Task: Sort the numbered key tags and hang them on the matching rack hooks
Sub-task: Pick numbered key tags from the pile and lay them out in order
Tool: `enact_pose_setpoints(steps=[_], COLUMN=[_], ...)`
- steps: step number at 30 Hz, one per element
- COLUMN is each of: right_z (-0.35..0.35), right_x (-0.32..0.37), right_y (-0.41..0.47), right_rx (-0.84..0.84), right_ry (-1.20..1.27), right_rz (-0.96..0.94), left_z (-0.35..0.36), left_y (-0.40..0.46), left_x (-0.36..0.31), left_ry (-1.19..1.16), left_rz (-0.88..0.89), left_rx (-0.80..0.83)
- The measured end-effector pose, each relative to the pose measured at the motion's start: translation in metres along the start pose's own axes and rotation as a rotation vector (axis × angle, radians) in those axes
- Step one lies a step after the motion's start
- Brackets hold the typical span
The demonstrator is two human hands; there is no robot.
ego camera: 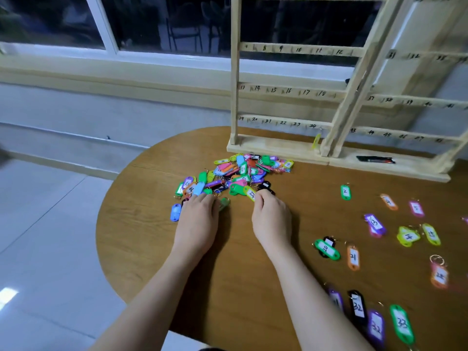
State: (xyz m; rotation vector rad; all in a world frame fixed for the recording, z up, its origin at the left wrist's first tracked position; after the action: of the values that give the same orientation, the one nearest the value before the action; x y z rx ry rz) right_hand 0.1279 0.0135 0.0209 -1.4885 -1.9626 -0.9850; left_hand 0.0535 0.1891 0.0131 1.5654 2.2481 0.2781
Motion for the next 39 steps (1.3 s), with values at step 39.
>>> enact_pose_setpoints(steps=[39], right_z=[-0.003], right_x=[-0.004], right_y=[-0.002], right_rx=[0.02], right_ry=[0.218], right_rz=[-0.008], left_z=[-0.009], left_y=[-0.003], left_x=[0.001], left_ry=[-0.181], left_rz=[-0.005], left_rx=[0.006])
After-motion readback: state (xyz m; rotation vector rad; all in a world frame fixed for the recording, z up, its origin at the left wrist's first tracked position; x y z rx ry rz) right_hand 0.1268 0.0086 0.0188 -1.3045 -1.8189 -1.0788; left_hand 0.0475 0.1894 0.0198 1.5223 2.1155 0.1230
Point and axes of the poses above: each hand's wrist, its own y-axis towards the middle knuckle, its own z-axis out of the palm, x = y × z, the point moved 9 cm from there along y, towards the middle knuckle, and after that the axes turned 13 degrees about y, right-handed, at the moved point
